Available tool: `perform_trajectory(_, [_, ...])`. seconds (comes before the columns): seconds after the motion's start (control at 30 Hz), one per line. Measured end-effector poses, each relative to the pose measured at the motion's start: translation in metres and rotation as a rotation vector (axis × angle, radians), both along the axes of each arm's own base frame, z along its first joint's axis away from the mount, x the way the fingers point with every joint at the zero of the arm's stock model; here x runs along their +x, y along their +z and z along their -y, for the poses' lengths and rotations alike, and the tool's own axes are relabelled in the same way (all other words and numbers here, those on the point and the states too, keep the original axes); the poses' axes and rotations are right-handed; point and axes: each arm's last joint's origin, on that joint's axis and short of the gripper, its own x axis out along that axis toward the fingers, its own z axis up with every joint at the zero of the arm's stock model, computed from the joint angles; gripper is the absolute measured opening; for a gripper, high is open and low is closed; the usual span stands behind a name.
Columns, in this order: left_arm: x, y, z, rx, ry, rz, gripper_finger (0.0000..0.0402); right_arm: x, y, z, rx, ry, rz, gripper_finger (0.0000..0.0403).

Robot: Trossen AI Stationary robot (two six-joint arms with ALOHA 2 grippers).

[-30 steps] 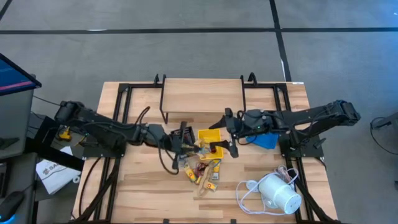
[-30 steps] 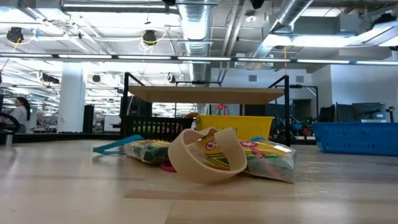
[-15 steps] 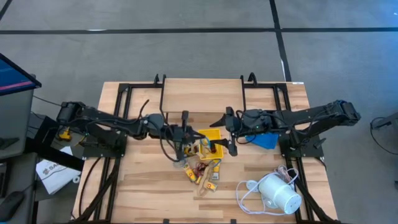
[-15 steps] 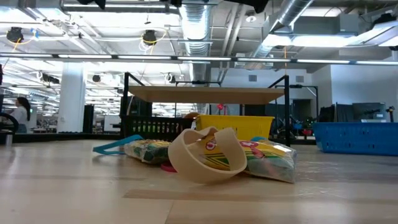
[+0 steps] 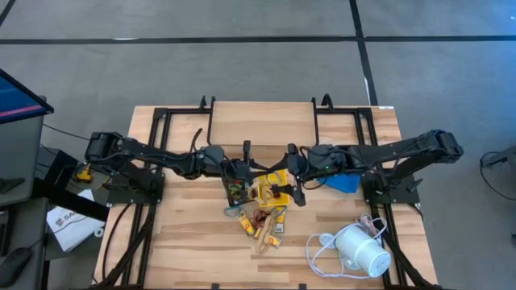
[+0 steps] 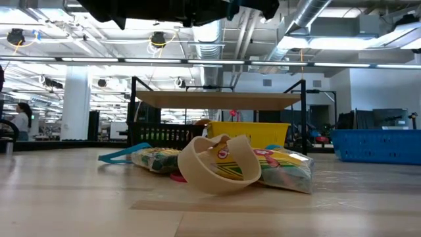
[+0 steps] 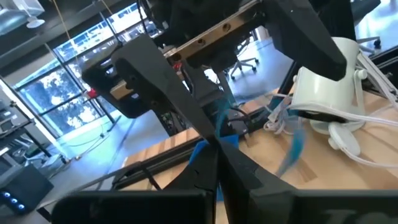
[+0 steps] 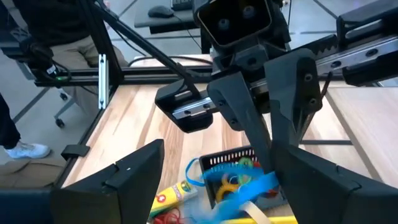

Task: Pick & Place Office Desk Supplies
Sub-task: Put the blue rubber band into the yellow bin

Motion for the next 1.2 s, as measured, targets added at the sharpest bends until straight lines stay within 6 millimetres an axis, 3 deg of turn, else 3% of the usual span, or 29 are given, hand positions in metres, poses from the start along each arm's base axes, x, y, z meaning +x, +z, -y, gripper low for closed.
perform_trajectory(0.53, [-0.002, -0.001, 0.010, 0.038, 0.031, -0.018, 0.0000, -0.001, -0.005, 0.004, -0.060, -0.120, -0.051, 0.0281])
perform_trajectory(0.73, [-0.006, 0.009, 0.022, 0.073, -0.011, 0.029, 0.0000, -0.003, -0.009, 0.011, -0.104, -0.252, -0.077, 0.0281])
perform_trajectory(1.0, [-0.012, 0.016, 0.025, 0.082, -0.016, 0.037, 0.0000, -0.001, -0.007, 0.012, -0.076, -0.240, -0.059, 0.0276])
perform_trajectory(1.1, [-0.012, 0.016, 0.024, 0.082, 0.010, 0.037, 0.0002, -0.002, -0.010, 0.011, -0.081, -0.234, -0.088, 0.0219])
perform_trajectory(1.2, [-0.012, 0.014, 0.021, 0.116, 0.048, 0.003, 0.0013, -0.003, -0.011, 0.011, -0.079, -0.224, -0.106, 0.0076])
